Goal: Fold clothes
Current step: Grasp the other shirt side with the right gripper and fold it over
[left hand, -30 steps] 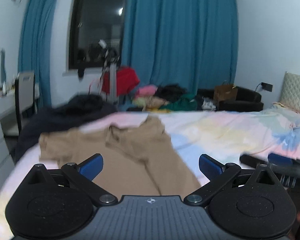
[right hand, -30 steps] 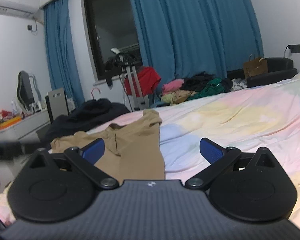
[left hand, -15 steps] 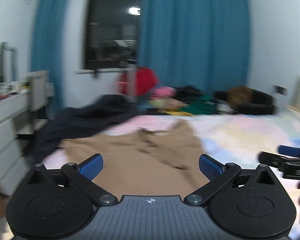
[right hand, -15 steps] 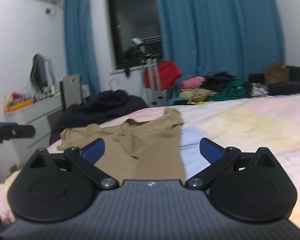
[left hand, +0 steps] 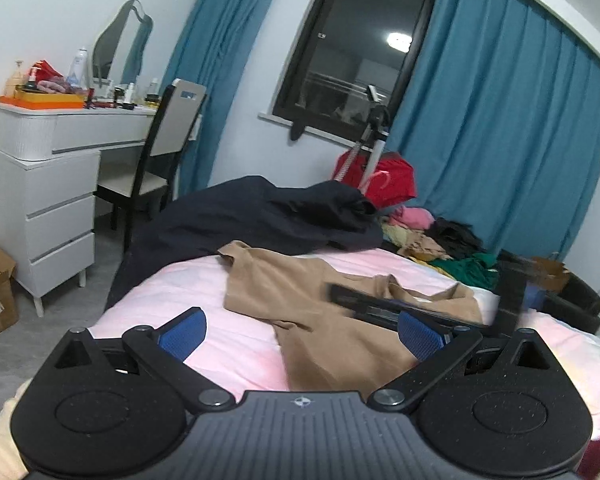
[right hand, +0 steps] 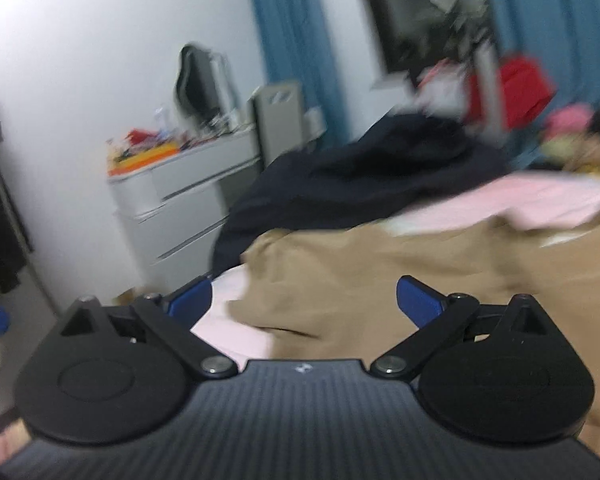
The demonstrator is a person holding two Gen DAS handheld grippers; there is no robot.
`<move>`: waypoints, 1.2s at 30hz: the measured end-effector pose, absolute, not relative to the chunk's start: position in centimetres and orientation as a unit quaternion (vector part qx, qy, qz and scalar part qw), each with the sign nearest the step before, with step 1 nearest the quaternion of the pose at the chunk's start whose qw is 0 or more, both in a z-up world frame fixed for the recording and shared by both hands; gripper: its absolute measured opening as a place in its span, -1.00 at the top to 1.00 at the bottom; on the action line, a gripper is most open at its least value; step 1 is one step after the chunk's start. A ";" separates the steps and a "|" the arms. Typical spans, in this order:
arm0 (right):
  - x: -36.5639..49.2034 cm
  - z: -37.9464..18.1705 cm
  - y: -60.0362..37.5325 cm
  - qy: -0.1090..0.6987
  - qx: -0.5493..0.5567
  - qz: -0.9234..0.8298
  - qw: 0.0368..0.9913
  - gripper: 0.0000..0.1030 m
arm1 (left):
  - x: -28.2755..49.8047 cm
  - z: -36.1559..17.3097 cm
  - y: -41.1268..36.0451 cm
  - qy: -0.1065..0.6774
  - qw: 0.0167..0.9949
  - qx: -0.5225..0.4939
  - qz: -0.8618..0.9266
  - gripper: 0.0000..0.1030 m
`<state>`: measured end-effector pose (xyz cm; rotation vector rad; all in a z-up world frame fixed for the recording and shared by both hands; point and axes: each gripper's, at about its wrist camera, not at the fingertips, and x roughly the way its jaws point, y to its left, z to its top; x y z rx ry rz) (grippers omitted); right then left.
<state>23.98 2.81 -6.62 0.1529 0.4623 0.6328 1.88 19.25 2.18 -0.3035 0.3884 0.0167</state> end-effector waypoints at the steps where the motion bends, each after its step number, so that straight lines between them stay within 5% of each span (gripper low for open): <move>1: 25.5 -7.3 4.3 0.243 0.075 0.329 0.909 -0.94 | 2.2 1.9 19.1 0.192 0.970 -0.150 0.014 -0.99; 4: 29.1 -9.3 8.7 0.278 0.054 0.357 0.890 -0.86 | 3.3 1.0 18.6 0.204 0.967 -0.152 0.011 -0.99; 7: 31.1 -10.5 12.0 0.295 -0.004 0.339 0.893 -0.48 | 4.0 0.1 18.1 0.217 0.965 -0.146 0.011 -0.99; 10: 32.1 -11.6 13.9 0.314 -0.068 0.327 0.889 -0.40 | 4.8 -0.6 18.0 0.227 0.964 -0.137 0.012 -0.99; 12: 31.6 -11.3 13.6 0.304 -0.082 0.324 0.892 0.16 | 5.1 -0.9 18.0 0.230 0.964 -0.135 0.012 -0.99; 13: 31.6 -11.0 13.3 0.302 -0.084 0.315 0.896 0.63 | 5.2 -0.9 18.0 0.230 0.964 -0.132 0.012 -0.99; 14: 31.6 -10.6 12.8 0.300 -0.078 0.306 0.900 0.74 | 5.3 -1.0 18.0 0.229 0.965 -0.130 0.012 -0.99; 26: 29.7 -2.8 -3.1 0.186 0.102 0.213 0.954 0.78 | 3.8 0.1 14.6 0.196 0.973 -0.108 -0.050 -0.99; 36: 30.0 -11.0 -19.2 0.228 0.281 0.032 0.932 0.74 | 5.4 -1.6 10.2 0.239 0.967 -0.052 -0.073 -0.99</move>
